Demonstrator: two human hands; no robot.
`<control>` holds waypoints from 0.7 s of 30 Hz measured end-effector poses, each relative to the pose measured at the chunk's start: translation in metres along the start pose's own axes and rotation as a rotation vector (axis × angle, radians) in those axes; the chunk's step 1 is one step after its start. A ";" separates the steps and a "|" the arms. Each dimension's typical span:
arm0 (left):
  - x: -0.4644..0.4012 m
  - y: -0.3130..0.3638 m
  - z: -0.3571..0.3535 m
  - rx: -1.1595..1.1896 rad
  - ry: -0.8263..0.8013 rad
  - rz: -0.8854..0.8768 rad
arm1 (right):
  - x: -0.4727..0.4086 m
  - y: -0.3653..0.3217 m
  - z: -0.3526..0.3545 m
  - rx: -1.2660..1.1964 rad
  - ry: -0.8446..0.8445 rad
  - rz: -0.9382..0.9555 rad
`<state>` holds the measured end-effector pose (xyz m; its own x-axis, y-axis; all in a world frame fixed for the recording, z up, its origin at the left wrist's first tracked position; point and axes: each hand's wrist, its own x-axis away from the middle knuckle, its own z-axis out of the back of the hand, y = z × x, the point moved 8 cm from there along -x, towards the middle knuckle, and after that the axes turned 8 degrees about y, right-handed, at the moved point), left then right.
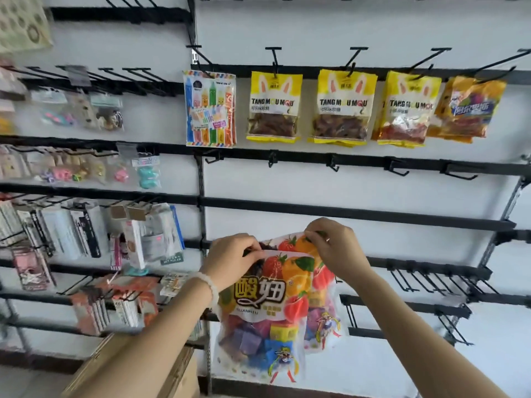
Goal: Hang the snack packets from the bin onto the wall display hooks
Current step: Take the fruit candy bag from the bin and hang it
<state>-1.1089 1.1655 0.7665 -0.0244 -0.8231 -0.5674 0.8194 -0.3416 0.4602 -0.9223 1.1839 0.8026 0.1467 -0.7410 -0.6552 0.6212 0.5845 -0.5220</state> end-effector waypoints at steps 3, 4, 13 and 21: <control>-0.024 -0.014 0.014 0.021 0.028 -0.019 | -0.021 -0.008 -0.015 0.076 -0.036 0.039; -0.031 -0.018 0.018 0.016 0.037 -0.039 | -0.026 -0.009 -0.023 0.099 -0.057 0.042; -0.092 -0.099 0.063 0.040 0.069 -0.122 | -0.092 -0.038 -0.112 -0.019 -0.087 -0.064; -0.118 -0.157 0.091 -0.015 0.087 -0.146 | -0.134 -0.069 -0.177 0.048 -0.137 -0.055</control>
<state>-1.2869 1.2748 0.8229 -0.0949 -0.7226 -0.6847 0.8193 -0.4474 0.3585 -1.1210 1.3012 0.8298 0.2135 -0.8114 -0.5441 0.6666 0.5281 -0.5261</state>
